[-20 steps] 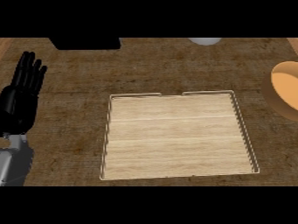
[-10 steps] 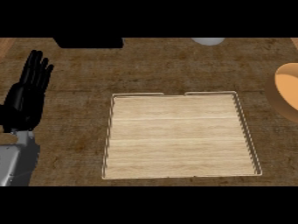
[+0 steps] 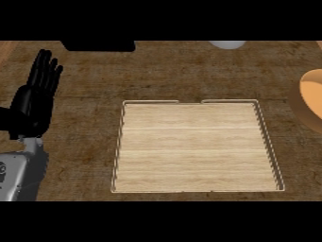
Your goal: Pick the lemon from the tray and place it in the pot
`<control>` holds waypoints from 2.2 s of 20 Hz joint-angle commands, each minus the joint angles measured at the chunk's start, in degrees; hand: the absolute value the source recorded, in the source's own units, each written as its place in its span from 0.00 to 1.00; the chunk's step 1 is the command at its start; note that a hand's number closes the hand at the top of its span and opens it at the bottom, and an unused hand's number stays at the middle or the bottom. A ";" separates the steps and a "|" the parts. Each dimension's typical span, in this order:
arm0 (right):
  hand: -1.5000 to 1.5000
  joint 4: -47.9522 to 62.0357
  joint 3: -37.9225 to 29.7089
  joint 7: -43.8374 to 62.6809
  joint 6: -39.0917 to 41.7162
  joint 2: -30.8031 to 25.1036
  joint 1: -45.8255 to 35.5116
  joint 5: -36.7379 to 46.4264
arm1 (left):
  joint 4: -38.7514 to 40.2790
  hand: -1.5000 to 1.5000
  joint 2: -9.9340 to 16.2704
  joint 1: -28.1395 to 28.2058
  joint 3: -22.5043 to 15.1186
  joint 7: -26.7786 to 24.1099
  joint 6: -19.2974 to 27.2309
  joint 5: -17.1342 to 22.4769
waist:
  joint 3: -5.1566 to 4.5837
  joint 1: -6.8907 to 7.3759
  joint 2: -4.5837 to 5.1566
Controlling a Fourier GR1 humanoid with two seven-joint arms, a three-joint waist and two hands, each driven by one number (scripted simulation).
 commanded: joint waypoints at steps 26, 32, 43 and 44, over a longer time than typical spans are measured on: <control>0.00 33.96 -12.19 -6.53 15.93 -6.10 -17.34 -20.30 | 0.31 0.50 -1.14 1.37 0.48 -0.55 -0.85 -0.79 | -0.05 -0.67 -0.26; 0.00 41.63 -17.98 -16.45 17.11 -12.20 -12.53 -25.14 | 1.62 0.50 -0.22 -1.31 1.55 0.00 -1.43 -0.34 | 0.14 0.02 0.43; 0.00 48.29 -23.71 -18.47 24.35 -22.93 -6.77 -30.75 | -3.31 0.50 -0.92 1.50 1.17 1.37 -1.56 0.41 | 0.40 1.16 0.61; 0.00 48.08 -23.77 -20.60 25.26 -23.32 -4.88 -30.69 | 0.07 0.50 -3.28 3.39 -0.61 -3.49 -0.82 -1.86 | 0.43 0.53 0.89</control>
